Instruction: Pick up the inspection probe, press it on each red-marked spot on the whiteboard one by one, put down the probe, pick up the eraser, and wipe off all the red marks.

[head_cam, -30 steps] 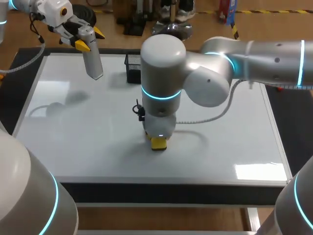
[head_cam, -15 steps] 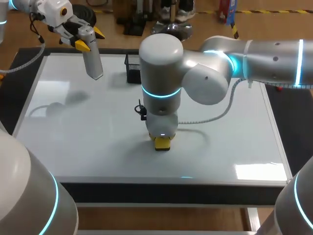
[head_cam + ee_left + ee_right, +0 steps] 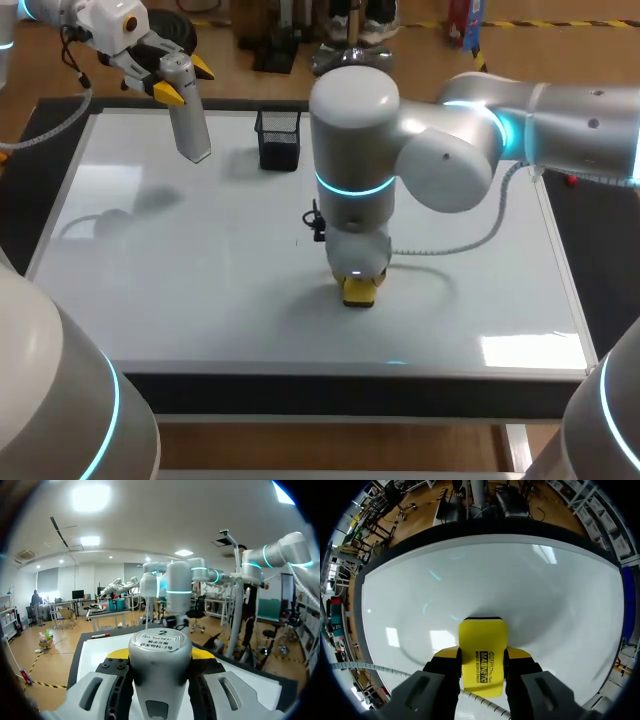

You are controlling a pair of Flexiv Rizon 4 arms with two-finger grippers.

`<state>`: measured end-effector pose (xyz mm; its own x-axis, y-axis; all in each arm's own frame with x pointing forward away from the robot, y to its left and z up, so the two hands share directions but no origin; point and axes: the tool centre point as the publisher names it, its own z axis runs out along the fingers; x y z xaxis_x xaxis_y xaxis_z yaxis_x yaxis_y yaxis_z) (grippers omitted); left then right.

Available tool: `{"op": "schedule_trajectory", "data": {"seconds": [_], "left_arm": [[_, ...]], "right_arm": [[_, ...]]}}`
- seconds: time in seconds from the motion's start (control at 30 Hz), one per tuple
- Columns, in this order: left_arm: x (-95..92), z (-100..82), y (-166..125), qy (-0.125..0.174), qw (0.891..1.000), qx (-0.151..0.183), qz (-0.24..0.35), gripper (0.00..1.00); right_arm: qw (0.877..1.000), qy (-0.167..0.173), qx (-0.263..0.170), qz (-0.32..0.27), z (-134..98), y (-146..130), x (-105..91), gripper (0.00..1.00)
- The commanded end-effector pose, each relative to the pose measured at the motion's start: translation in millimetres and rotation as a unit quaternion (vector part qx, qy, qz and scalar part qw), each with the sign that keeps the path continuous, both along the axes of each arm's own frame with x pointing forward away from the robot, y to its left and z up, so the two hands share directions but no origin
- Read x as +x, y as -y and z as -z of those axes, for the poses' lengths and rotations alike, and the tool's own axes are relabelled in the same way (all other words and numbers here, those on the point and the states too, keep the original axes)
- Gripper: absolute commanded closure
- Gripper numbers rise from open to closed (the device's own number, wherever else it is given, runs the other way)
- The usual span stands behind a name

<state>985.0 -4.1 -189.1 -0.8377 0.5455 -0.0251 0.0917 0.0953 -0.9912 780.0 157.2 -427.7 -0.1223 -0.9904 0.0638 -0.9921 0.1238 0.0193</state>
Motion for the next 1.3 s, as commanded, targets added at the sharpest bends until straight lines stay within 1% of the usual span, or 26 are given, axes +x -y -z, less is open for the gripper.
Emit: {"op": "schedule_trajectory", "data": {"seconds": [0.03, 0.17, 0.27, 0.4, 0.5, 0.67, 0.8, 1.3], "left_arm": [[2.2, -0.2, -0.5, -0.001, 1.000, -0.001, 0.003, 1.00], [2.2, -0.2, -0.5, -0.001, 1.000, -0.001, 0.003, 1.00], [2.2, -0.2, -0.5, -0.001, 1.000, -0.001, 0.003, 1.00], [2.2, -0.2, -0.5, -0.001, 1.000, -0.001, 0.003, 1.00], [2.2, -0.2, -0.5, -0.001, 1.000, -0.001, 0.003, 1.00], [2.2, -0.2, -0.5, -0.001, 1.000, -0.001, 0.003, 1.00], [2.2, -0.2, -0.5, -0.001, 1.000, -0.001, 0.003, 1.00], [2.2, -0.2, -0.5, -0.001, 1.000, -0.001, 0.003, 1.00]], "right_arm": [[1.000, 0.003, 0.006, -0.001, 1.1, 15.9, 0.5, 1.00], [1.000, 0.007, 0.008, -0.001, -5.9, 16.4, 2.8, 1.00], [1.000, 0.011, 0.013, -0.005, -16.3, 15.0, 4.2, 1.00], [0.999, 0.016, 0.026, -0.012, -30.1, 13.9, 10.0, 1.00], [0.999, 0.014, 0.034, -0.015, -35.1, 13.1, 15.7, 1.00], [0.999, 0.011, 0.046, -0.022, -40.3, 10.7, 21.8, 1.00], [0.999, 0.018, 0.047, -0.020, -45.3, 9.2, 23.8, 1.00], [0.999, 0.018, 0.047, -0.020, -45.3, 9.2, 23.8, 1.00]]}}
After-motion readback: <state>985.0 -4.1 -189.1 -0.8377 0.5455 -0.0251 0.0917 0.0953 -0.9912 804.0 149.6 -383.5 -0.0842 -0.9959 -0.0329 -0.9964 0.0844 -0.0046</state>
